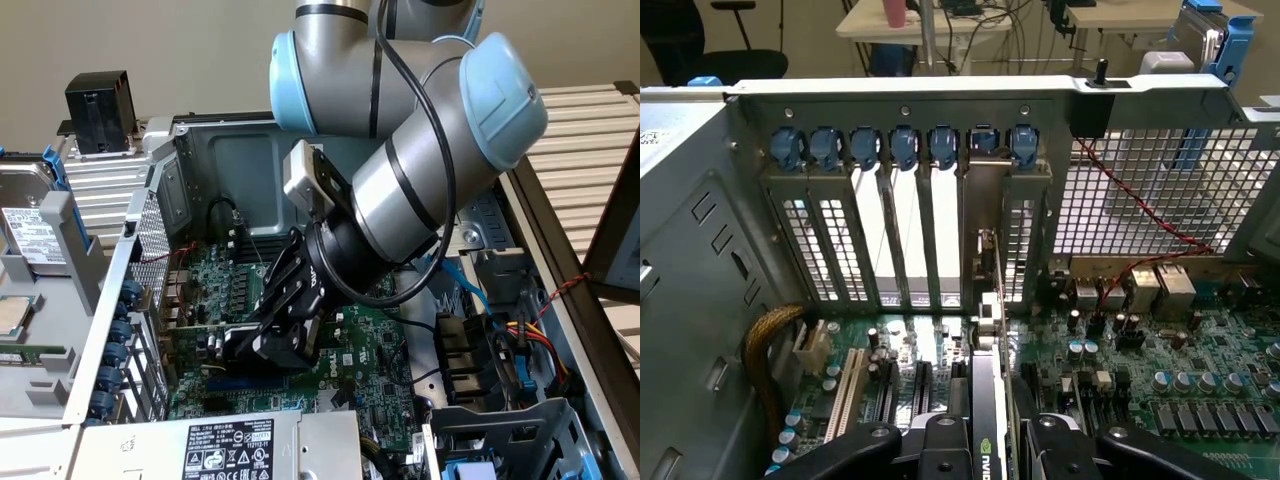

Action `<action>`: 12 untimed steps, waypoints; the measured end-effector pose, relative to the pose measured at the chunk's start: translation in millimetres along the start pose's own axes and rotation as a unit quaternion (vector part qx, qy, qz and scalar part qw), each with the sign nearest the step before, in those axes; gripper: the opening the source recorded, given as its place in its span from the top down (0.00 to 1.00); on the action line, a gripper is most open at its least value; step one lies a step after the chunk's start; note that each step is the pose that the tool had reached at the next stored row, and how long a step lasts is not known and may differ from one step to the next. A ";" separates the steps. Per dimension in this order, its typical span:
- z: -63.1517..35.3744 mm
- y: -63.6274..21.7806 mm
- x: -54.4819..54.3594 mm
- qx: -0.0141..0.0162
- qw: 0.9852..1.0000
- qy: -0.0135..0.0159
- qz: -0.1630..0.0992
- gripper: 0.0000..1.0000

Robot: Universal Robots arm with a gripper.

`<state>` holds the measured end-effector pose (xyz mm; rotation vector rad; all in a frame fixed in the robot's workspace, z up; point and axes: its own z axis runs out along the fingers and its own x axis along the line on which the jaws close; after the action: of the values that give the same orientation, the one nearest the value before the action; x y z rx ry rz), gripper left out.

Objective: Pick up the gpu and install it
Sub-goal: 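Insert the gpu into the slot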

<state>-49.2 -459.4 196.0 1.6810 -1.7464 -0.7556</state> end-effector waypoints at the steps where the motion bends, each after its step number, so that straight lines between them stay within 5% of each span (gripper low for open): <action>1: 0.3 0.2 0.0 0.000 1.000 0.000 0.000 0.73; 12: 0.9 0.6 0.0 0.002 1.000 0.000 0.000 0.73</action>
<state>-50.2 -459.4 195.8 1.6835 -1.7487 -0.7531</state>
